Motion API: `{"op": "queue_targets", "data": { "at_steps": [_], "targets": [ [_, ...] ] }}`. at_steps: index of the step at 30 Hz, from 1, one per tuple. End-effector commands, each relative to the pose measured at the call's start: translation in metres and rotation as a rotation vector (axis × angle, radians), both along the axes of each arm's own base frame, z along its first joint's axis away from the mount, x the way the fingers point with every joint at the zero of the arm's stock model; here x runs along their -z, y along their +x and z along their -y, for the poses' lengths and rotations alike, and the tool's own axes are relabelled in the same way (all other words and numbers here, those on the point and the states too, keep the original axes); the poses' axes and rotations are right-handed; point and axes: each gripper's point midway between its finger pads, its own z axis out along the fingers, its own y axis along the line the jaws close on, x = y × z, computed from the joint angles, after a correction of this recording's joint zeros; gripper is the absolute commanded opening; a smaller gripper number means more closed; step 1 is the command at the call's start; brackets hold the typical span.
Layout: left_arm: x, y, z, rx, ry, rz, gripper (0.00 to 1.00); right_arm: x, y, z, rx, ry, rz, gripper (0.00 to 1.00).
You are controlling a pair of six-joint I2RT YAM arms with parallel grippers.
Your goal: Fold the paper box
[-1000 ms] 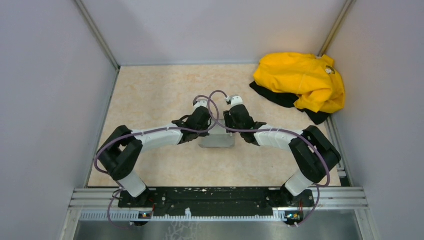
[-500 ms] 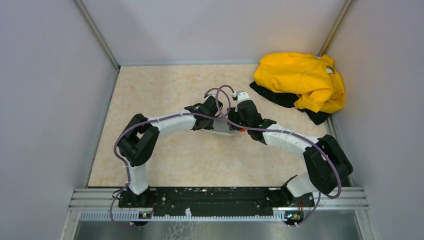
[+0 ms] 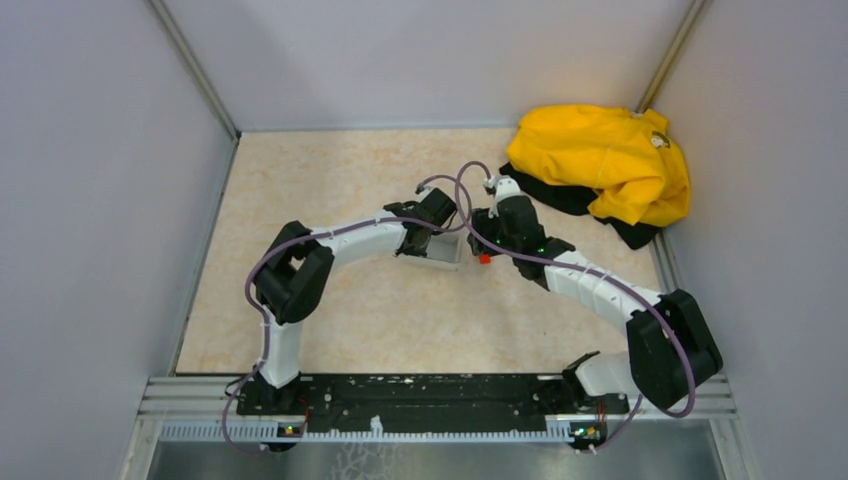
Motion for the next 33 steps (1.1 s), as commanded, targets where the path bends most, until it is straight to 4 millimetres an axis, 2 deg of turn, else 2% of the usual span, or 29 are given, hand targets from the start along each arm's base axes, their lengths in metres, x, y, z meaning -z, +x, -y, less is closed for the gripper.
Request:
{"op": "queue_targets", "data": {
  "at_steps": [1,8,16,24,30,33],
  "targets": [
    [0.019,-0.019,-0.035,-0.006,0.216,-0.088,0.14,-0.021,0.003,0.001,-0.006,0.042,0.055,0.52],
    [0.016,-0.018,-0.043,-0.015,0.269,-0.078,0.15,-0.027,0.005,0.002,-0.011,0.053,0.065,0.52],
    [0.01,-0.014,-0.043,-0.015,0.313,-0.036,0.15,-0.019,0.003,0.005,-0.009,0.036,0.036,0.52],
    [0.01,-0.013,-0.047,-0.025,0.35,-0.007,0.17,-0.02,0.004,0.006,-0.01,0.027,0.034,0.52],
    [0.008,-0.012,-0.043,-0.021,0.319,0.015,0.22,-0.021,0.004,0.006,-0.01,0.028,0.034,0.52],
    [0.008,-0.013,-0.032,0.007,0.239,0.016,0.25,-0.021,0.004,0.006,-0.009,0.028,0.033,0.52]
  ]
}}
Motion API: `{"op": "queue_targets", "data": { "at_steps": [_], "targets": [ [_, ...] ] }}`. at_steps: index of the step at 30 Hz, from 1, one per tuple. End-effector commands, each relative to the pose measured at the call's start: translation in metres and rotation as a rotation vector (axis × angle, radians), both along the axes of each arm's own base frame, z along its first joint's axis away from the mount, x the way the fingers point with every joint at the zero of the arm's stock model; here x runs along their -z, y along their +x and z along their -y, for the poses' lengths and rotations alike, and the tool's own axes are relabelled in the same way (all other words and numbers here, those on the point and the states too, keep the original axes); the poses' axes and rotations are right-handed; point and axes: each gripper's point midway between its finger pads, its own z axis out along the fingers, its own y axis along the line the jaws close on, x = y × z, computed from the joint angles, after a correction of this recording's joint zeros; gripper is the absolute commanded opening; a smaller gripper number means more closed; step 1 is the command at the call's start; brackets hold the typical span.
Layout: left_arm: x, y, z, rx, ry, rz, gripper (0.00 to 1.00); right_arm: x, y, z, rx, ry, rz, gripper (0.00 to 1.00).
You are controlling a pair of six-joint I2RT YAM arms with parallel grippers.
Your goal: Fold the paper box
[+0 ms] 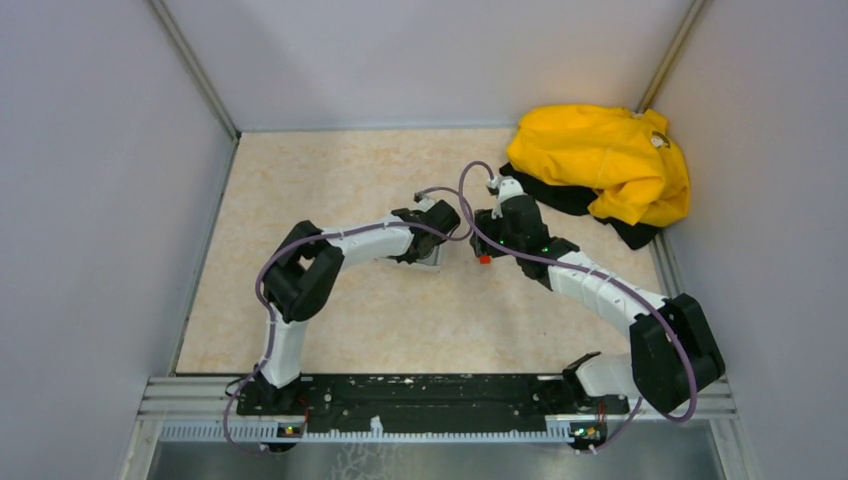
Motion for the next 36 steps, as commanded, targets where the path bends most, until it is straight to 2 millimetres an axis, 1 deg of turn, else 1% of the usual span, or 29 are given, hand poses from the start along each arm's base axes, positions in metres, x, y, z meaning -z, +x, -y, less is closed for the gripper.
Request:
{"op": "queue_targets", "data": {
  "at_steps": [1,3,4,8,12,16,19,23,27,29,32,34,36],
  "targets": [
    [0.004,-0.006,0.01,0.045,-0.077,-0.019,0.26,-0.023,0.009,-0.001,-0.001,0.029,0.062,0.52],
    [0.001,-0.006,0.013,0.054,-0.11,-0.011,0.27,-0.022,0.008,-0.001,0.0,0.027,0.058,0.53],
    [-0.002,-0.005,0.015,0.061,-0.132,-0.005,0.28,-0.022,0.006,-0.003,-0.017,0.037,0.053,0.53],
    [-0.013,-0.003,0.021,0.077,-0.238,0.02,0.33,-0.023,0.005,-0.003,-0.022,0.043,0.052,0.54],
    [-0.027,-0.003,0.032,0.126,-0.335,0.044,0.36,-0.022,0.004,-0.006,-0.037,0.054,0.046,0.55],
    [-0.039,-0.002,0.042,0.186,-0.411,0.065,0.37,-0.021,0.002,-0.017,-0.096,0.082,0.031,0.55],
    [-0.042,-0.003,0.049,0.235,-0.444,0.064,0.39,-0.016,0.002,-0.027,-0.156,0.09,0.016,0.54],
    [-0.046,0.0,0.059,0.29,-0.48,0.063,0.41,-0.005,0.007,-0.038,-0.213,0.073,-0.014,0.51],
    [-0.056,0.002,0.068,0.323,-0.524,0.082,0.42,0.008,0.01,-0.048,-0.267,0.076,-0.048,0.46],
    [-0.061,0.004,0.069,0.322,-0.54,0.099,0.42,0.008,0.016,-0.054,-0.281,0.085,-0.031,0.45],
    [-0.075,0.006,0.069,0.326,-0.574,0.144,0.43,0.009,0.023,-0.06,-0.297,0.087,-0.017,0.44],
    [-0.091,0.008,0.069,0.332,-0.611,0.19,0.46,0.011,0.026,-0.065,-0.315,0.086,-0.015,0.43],
    [-0.108,0.012,0.065,0.326,-0.638,0.25,0.49,0.014,0.028,-0.07,-0.33,0.074,-0.013,0.42]
  ]
}}
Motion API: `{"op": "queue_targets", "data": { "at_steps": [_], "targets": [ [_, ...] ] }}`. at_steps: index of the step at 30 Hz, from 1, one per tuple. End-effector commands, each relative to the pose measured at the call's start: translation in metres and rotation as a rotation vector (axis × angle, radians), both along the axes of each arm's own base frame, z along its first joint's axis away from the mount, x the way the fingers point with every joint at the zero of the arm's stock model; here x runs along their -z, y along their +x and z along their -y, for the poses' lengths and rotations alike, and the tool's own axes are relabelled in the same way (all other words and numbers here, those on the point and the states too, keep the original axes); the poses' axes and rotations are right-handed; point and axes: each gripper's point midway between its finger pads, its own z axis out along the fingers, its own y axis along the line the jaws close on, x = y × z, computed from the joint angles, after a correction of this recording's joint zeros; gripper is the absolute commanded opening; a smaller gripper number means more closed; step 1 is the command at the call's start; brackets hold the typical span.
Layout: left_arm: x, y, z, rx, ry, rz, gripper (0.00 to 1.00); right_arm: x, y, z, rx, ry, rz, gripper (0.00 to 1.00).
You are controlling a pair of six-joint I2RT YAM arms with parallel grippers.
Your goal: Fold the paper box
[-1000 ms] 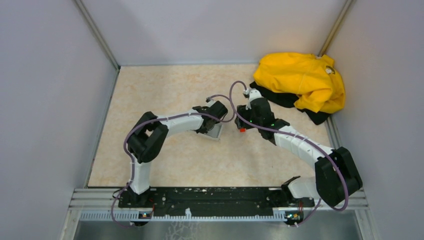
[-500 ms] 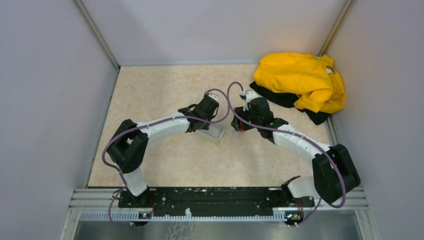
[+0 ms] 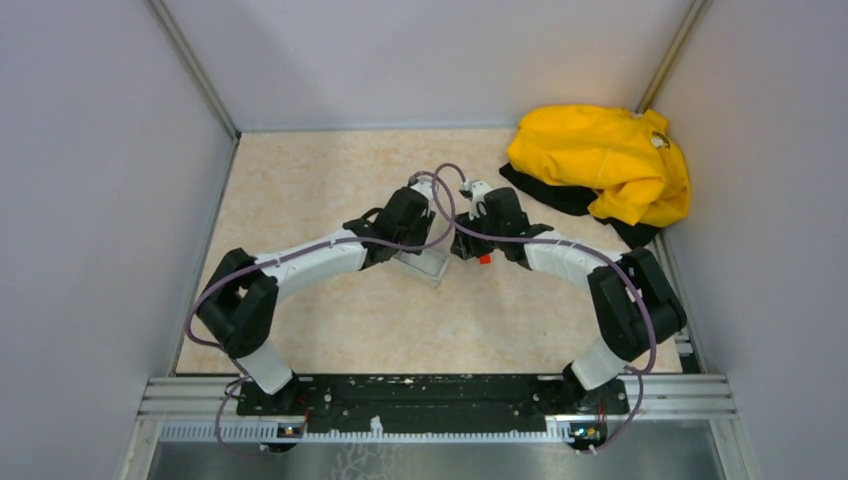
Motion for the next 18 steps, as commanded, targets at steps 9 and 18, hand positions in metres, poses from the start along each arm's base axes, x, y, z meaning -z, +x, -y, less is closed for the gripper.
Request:
{"op": "queue_targets", "data": {
  "at_steps": [9,18],
  "targets": [
    [-0.117,0.03,-0.069,-0.252,-0.26,0.306,0.59,-0.02,0.035,-0.041,-0.121,0.01,0.131,0.42],
    [-0.111,0.016,-0.136,-0.502,-0.239,0.264,0.62,-0.005,0.032,-0.068,-0.236,-0.072,0.127,0.41]
  ]
}}
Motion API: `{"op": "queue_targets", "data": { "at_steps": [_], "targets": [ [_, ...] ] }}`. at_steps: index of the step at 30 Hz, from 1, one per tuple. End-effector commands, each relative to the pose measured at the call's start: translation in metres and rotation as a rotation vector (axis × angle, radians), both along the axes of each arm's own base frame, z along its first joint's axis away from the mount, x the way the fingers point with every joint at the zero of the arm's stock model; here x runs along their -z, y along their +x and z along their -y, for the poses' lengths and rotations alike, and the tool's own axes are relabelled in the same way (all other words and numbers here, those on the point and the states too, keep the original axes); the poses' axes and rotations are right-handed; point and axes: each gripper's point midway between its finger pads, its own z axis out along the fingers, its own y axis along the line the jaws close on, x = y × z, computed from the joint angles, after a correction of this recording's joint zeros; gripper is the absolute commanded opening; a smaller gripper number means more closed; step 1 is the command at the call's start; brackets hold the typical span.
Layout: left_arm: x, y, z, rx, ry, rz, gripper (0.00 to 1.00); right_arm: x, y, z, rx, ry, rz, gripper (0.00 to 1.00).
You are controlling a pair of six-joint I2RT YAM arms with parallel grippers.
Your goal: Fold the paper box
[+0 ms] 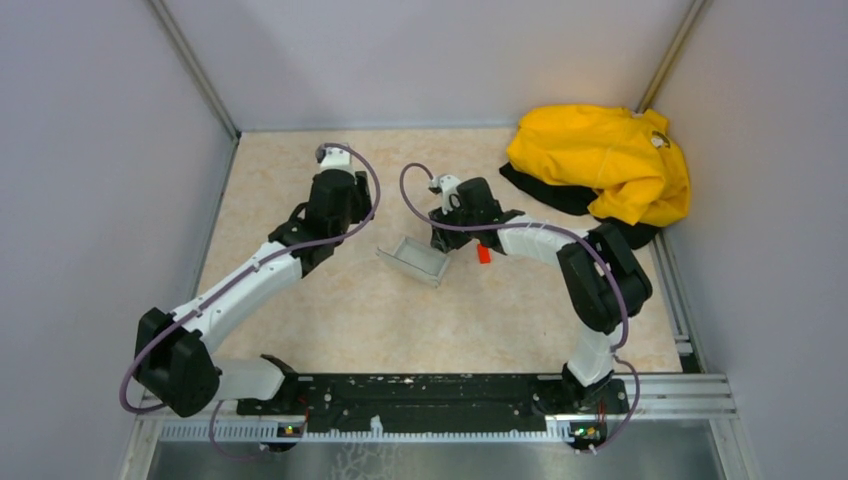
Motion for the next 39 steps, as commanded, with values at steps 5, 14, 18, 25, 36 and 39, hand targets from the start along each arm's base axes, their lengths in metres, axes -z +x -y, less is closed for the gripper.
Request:
{"op": "queue_targets", "data": {
  "at_steps": [5,14,18,25,36,39],
  "targets": [
    [0.022,-0.023,-0.034,-0.102,-0.016,-0.073,0.63,-0.003,0.008,-0.032,-0.117,-0.079,0.064,0.41],
    [0.03,-0.035,-0.025,-0.053,-0.083,-0.129,0.64,0.007,0.011,-0.021,-0.095,-0.207,0.071,0.41],
    [0.039,-0.045,-0.005,0.008,-0.171,-0.216,0.64,0.008,0.011,-0.024,-0.066,-0.168,0.06,0.41],
    [0.043,-0.068,0.004,0.077,-0.213,-0.301,0.64,0.01,0.004,-0.032,-0.058,-0.094,0.049,0.42],
    [0.02,-0.074,-0.002,0.095,-0.202,-0.269,0.66,-0.011,0.031,-0.049,-0.015,-0.037,0.114,0.42],
    [0.027,-0.076,0.0,0.101,-0.217,-0.271,0.65,-0.008,0.027,-0.043,-0.019,-0.077,0.102,0.43]
  ]
}}
